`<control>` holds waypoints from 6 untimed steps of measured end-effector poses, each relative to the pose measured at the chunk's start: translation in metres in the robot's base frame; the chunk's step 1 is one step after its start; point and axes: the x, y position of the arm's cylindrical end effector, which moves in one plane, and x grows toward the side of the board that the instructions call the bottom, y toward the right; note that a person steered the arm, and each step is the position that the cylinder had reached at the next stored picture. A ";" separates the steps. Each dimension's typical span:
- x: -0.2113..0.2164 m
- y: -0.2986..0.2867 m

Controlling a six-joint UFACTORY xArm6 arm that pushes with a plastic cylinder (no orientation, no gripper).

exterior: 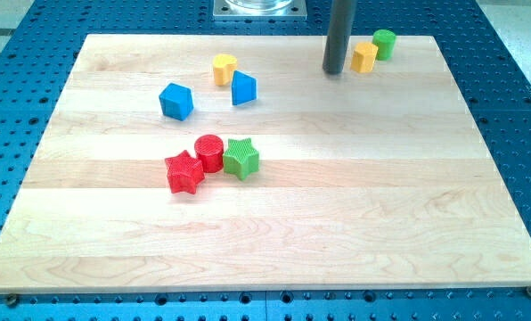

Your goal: Place the triangle right to the heart

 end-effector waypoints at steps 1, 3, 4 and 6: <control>0.017 -0.020; 0.098 -0.145; 0.076 -0.160; 0.023 -0.108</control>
